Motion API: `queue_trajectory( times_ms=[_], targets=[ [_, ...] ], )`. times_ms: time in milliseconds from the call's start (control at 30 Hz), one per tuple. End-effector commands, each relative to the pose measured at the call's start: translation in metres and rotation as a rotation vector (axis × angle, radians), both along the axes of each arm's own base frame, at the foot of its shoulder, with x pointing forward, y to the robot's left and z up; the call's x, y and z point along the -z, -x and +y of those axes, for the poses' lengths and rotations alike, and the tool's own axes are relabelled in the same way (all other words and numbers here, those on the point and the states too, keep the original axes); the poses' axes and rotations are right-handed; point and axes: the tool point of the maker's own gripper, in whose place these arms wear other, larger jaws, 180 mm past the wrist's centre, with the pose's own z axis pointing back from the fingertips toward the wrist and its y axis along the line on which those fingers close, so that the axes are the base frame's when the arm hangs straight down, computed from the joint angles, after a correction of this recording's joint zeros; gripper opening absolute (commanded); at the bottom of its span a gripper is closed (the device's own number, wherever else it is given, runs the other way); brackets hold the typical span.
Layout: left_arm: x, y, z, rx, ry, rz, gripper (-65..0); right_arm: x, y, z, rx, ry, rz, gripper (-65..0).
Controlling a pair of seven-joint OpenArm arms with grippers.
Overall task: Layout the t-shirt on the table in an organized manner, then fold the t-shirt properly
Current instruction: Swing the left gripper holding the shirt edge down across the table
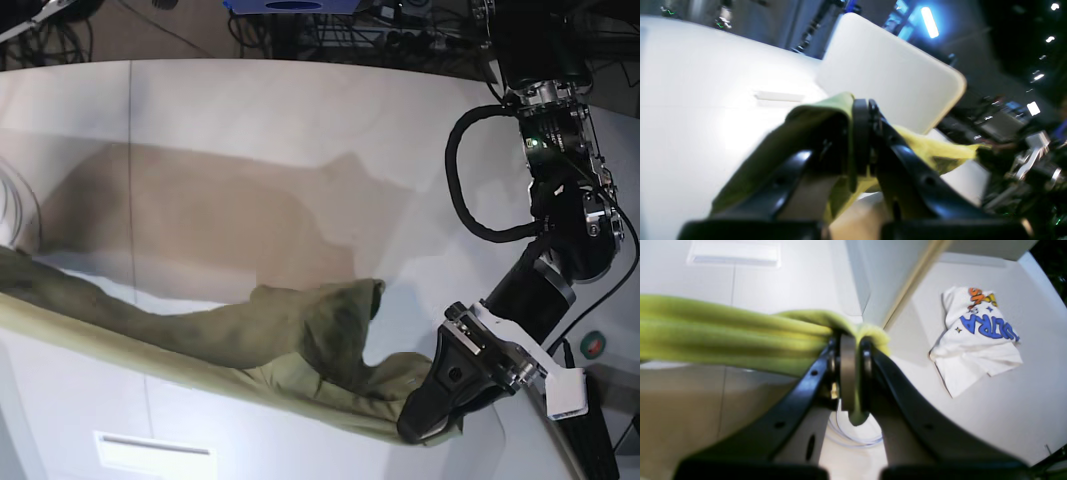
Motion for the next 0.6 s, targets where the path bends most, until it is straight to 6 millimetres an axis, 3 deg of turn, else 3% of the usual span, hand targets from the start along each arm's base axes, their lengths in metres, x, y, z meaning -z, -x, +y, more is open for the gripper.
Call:
queue_trajectory(
  times_ms=[0, 67, 167, 267, 400, 567],
  targets=[
    [-0.013, 0.006, 0.005, -0.006, 0.042, -0.039, -65.0, -0.014, 0.008, -0.007, 0.016, 0.027, -0.036, -65.0],
    [-0.005, 0.014, 0.004, 0.008, 0.072, -0.009, -65.0, -0.007, 0.030, -0.011, 0.035, -0.001, -0.023, -65.0],
    [0.017, 0.029, 0.000, 0.030, 0.105, 0.068, -65.0, 0.012, 0.053, 0.000, 0.031, -0.088, -0.021, -65.0],
    [0.036, 0.041, -0.001, 0.036, 0.118, 0.134, -65.0, 0.017, 0.067, 0.007, 0.025, -0.151, -0.042, -65.0],
    [0.041, 0.046, -0.002, 0.036, 0.118, 0.153, -65.0, 0.008, 0.065, 0.014, -0.017, -0.175, -0.090, -65.0],
    [0.011, 0.032, -0.014, 0.077, 0.113, 0.054, -65.0, -0.029, 0.036, 0.007, -0.062, -0.116, -0.194, -65.0]
  ],
)
